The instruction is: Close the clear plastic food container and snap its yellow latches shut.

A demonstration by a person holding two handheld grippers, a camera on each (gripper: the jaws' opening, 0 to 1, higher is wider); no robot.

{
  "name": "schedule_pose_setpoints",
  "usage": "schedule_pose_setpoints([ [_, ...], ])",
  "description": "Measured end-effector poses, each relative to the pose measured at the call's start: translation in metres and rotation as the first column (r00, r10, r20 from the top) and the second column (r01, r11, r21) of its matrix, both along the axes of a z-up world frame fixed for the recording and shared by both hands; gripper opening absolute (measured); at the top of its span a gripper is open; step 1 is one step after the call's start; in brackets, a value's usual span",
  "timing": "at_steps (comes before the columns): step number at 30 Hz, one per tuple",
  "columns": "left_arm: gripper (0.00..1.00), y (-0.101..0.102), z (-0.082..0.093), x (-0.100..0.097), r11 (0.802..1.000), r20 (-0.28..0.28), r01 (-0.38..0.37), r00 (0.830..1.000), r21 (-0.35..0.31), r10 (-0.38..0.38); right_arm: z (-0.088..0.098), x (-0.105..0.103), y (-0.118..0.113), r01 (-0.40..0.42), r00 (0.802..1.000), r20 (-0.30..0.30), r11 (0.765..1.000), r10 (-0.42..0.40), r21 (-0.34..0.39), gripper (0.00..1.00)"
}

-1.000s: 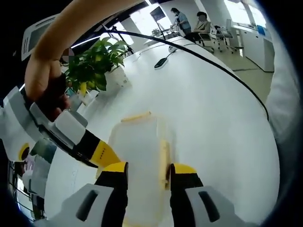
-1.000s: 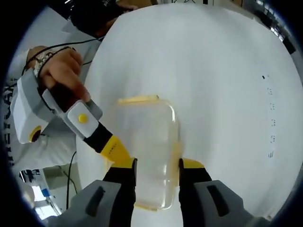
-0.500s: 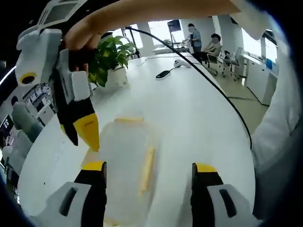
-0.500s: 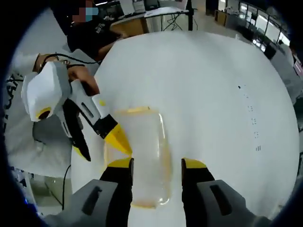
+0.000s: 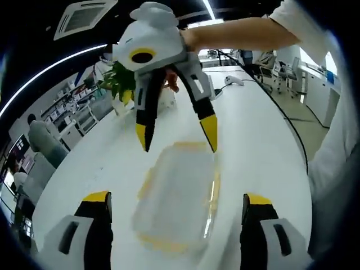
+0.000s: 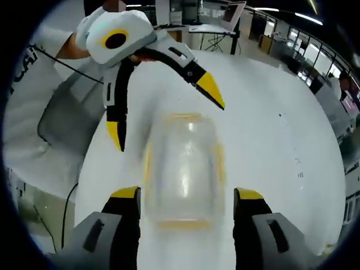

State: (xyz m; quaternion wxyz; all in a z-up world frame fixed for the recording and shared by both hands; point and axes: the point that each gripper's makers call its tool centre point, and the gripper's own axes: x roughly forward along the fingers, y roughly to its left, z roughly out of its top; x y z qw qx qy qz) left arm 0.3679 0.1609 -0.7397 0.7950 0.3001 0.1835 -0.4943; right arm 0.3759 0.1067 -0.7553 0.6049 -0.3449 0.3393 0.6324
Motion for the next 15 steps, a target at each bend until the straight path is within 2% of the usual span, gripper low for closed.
schedule_pose_setpoints([
  [7,0.93,0.018,-0.016,0.006,0.997,-0.047,-0.01,0.999,0.07,0.013,-0.005,-0.003,-0.003,0.023,1.0,0.012,0.999,-0.023,0.023,0.74],
  [9,0.91,0.021,-0.022,0.005,0.996,-0.075,-0.003,0.997,0.088,0.009,-0.008,-0.002,-0.005,0.031,0.999,0.015,0.999,-0.031,0.023,0.75],
  [15,0.9,0.02,-0.027,0.011,0.995,-0.09,-0.004,0.996,0.099,0.013,-0.022,-0.007,-0.013,0.054,0.999,0.002,0.999,-0.054,0.009,0.77],
])
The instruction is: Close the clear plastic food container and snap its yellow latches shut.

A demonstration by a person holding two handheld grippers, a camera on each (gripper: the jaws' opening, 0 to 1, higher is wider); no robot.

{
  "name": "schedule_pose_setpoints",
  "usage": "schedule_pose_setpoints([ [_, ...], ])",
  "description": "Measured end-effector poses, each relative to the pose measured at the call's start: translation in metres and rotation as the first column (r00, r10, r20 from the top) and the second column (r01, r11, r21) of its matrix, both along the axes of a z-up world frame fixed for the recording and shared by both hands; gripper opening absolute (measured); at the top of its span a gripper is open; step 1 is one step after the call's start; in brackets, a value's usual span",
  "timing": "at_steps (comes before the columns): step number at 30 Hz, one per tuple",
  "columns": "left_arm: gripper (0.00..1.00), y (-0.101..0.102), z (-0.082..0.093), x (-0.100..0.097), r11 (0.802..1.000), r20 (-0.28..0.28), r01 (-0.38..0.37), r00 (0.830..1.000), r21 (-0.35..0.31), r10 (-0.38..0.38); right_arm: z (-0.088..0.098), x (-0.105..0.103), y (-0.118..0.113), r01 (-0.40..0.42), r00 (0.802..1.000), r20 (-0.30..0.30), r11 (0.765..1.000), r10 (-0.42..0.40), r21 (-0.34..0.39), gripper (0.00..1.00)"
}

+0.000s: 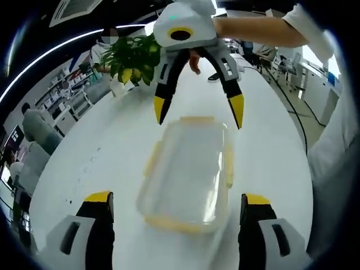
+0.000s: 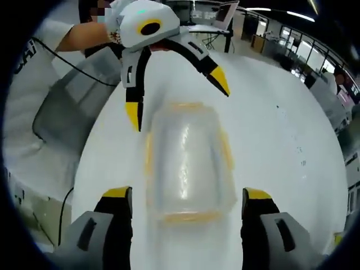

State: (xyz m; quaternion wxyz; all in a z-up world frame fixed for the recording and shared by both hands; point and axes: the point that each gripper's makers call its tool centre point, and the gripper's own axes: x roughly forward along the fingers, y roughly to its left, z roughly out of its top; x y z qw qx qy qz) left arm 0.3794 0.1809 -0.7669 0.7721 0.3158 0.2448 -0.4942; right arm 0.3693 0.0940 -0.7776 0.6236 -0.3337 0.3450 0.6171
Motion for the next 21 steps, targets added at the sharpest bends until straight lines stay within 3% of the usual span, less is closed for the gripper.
schedule_pose_setpoints([
  [11,0.87,0.0,-0.02,-0.001,0.996,-0.055,0.039,0.998,0.076,-0.034,-0.014,0.003,-0.01,0.039,0.999,-0.01,0.999,-0.039,-0.007,0.8],
  [15,0.83,0.003,-0.025,0.002,0.995,-0.069,0.027,0.997,0.094,-0.021,-0.018,0.002,-0.013,0.051,0.998,-0.023,0.999,-0.051,-0.009,0.77],
  [18,0.72,0.004,-0.027,0.0,0.994,-0.08,0.036,0.996,0.106,-0.027,-0.02,0.004,-0.015,0.061,0.998,-0.021,0.998,-0.061,-0.009,0.73],
  [21,0.71,0.005,-0.027,0.0,0.993,-0.074,0.037,0.997,0.115,-0.029,-0.018,0.006,-0.016,0.078,0.997,-0.028,0.997,-0.078,0.004,0.68],
])
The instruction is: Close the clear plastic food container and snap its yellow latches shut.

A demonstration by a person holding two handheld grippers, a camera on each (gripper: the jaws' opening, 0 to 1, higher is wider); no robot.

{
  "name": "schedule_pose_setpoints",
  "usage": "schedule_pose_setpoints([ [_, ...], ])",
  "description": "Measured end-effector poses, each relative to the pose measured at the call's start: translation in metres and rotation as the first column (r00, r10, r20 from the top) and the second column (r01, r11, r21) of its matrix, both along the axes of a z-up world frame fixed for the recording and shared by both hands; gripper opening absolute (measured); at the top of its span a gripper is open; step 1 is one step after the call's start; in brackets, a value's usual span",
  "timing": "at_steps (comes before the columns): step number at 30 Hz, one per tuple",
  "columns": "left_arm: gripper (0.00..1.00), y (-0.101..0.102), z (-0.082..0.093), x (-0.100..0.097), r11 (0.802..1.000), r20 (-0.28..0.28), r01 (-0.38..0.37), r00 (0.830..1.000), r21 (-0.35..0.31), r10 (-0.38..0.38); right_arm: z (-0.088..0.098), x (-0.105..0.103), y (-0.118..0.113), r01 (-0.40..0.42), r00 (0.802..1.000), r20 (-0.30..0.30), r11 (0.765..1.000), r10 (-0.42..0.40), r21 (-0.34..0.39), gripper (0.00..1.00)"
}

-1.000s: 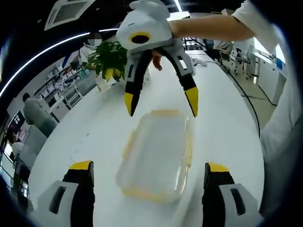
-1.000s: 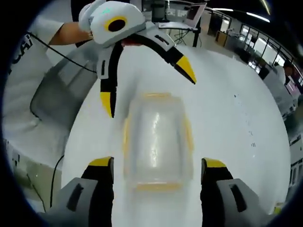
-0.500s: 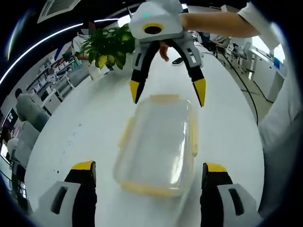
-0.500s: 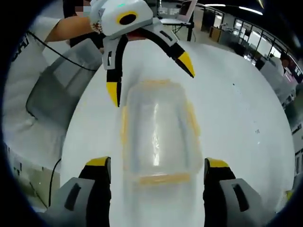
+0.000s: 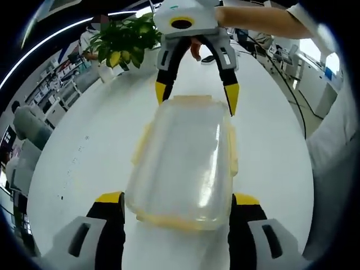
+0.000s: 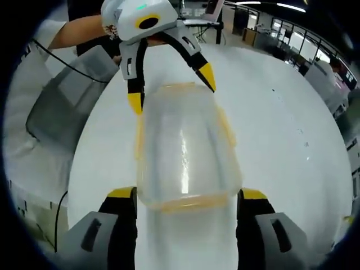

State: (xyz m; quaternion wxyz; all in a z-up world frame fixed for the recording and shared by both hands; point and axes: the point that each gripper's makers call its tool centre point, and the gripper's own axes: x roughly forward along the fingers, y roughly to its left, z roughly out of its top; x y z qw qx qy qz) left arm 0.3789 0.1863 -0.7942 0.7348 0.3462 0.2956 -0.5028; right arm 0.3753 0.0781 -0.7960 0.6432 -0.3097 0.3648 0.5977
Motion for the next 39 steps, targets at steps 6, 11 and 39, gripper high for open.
schedule_pose_setpoints([
  [6,0.71,0.001,-0.001,0.0,1.0,-0.002,0.002,1.0,0.005,-0.002,0.0,0.0,0.001,0.002,1.0,0.007,1.0,-0.002,-0.002,0.68],
  [11,0.71,0.004,-0.001,-0.001,1.0,-0.006,0.009,1.0,0.013,-0.009,0.001,-0.002,0.004,0.014,1.0,0.009,1.0,-0.014,0.007,0.68],
  [39,0.7,0.075,-0.003,-0.023,0.998,-0.023,0.027,0.999,0.049,-0.026,-0.003,-0.027,0.073,0.039,0.999,0.016,0.999,-0.039,0.0,0.67],
])
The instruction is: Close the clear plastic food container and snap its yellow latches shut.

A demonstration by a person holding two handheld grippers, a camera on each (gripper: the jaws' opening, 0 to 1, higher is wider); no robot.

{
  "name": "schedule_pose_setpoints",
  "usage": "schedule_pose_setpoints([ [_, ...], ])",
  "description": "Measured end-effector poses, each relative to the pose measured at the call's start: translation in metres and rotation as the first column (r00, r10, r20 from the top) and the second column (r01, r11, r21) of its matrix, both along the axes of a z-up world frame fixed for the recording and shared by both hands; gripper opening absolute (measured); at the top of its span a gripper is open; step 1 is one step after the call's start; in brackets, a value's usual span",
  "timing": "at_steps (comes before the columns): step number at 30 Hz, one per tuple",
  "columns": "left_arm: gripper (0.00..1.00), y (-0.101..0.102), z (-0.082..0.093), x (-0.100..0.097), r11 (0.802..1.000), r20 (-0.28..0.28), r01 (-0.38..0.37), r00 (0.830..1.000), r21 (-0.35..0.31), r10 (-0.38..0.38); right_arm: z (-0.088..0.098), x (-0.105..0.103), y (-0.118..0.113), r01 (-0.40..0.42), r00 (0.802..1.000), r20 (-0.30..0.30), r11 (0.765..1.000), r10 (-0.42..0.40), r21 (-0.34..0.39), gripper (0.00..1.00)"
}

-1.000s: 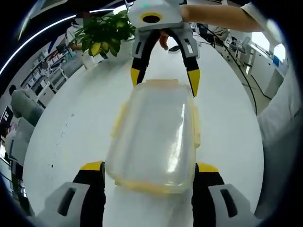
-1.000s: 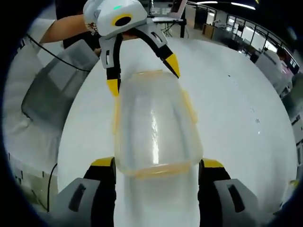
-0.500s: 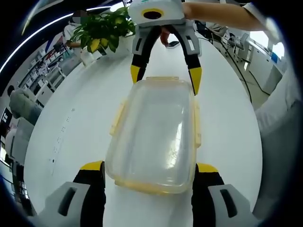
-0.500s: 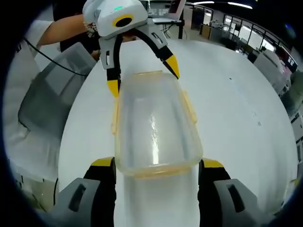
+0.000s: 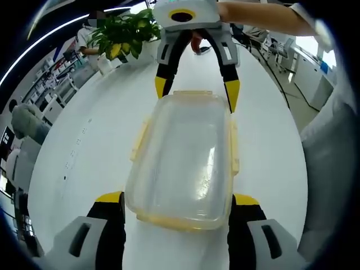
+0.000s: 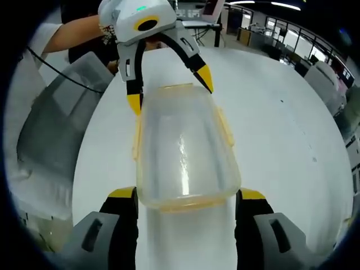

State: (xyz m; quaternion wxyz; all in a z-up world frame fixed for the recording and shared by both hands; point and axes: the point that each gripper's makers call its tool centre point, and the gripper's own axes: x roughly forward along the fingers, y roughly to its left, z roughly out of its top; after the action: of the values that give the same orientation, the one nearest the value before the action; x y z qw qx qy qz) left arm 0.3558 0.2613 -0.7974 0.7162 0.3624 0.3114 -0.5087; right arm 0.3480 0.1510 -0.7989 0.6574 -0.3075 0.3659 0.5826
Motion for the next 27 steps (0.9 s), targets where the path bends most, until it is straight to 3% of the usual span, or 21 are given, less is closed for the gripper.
schedule_pose_setpoints([
  [27,0.7,0.102,0.0,-0.029,1.0,-0.016,-0.023,1.0,-0.009,0.022,0.001,-0.028,0.096,0.047,0.999,0.013,0.998,-0.046,-0.033,0.58],
])
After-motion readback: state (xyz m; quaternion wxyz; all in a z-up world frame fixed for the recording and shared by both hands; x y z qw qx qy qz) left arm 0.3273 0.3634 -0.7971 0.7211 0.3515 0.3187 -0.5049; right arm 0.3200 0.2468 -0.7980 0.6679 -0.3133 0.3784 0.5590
